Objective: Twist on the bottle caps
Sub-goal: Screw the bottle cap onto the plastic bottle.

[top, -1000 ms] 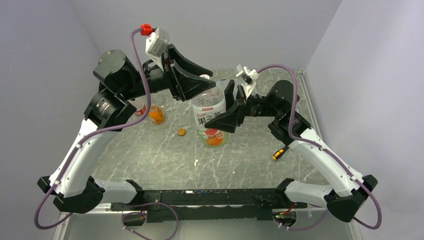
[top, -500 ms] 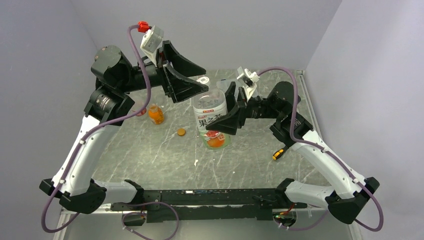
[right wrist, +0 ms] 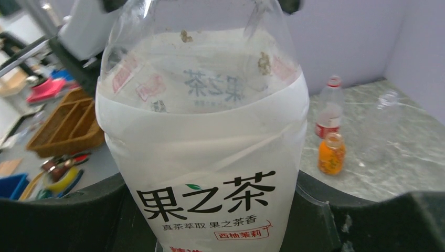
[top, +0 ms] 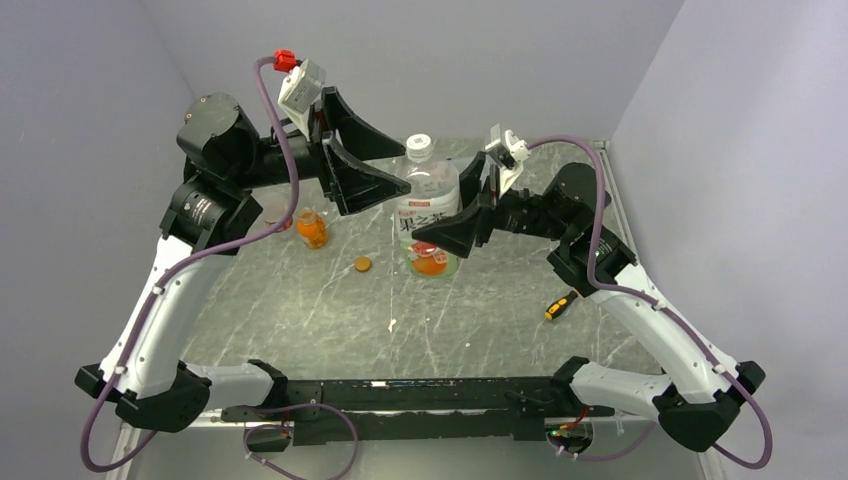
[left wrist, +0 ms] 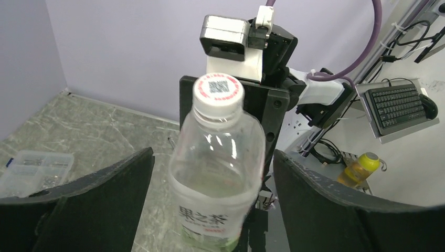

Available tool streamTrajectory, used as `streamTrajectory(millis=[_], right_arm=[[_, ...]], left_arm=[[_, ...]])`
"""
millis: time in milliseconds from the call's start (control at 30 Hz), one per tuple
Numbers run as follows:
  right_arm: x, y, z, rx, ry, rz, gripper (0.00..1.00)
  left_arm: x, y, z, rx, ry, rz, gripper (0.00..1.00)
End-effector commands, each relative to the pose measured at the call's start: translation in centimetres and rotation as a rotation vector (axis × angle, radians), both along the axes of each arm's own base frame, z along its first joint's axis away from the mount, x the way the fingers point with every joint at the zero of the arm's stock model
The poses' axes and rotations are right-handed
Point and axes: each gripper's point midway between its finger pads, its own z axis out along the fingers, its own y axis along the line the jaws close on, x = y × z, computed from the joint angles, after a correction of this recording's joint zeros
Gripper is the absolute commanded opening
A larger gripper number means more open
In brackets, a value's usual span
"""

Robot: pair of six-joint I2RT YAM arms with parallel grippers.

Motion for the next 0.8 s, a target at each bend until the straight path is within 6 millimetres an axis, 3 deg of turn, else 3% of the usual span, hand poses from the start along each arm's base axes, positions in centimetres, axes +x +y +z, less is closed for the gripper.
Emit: streamTrajectory(millis=[0, 300, 533, 767], right_arm=[[2.9, -1.4, 2.4, 0.031, -0.057, -0.218, 0.23], [8.4, -0.6, -1.8, -0.090, 0.016, -0.524, 0.23], [10.6, 0.7, -3.6, -0.148, 0.022, -0.655, 0.22], [11.5, 1.5, -4.4, -0.160, 0.028, -0.682, 0.22]], left_arm=[[-1.0, 1.2, 2.2, -0.038, -0.069, 0.041, 0.91], [6.1, 3.8, 4.1, -0.098, 0.003, 0.473, 0.93], [10.4, 4.2, 1.9, -0.023, 0.108, 0.685, 0.89], [12.0, 3.5, 0.0, 0.073, 0.121, 0.839, 0.84]])
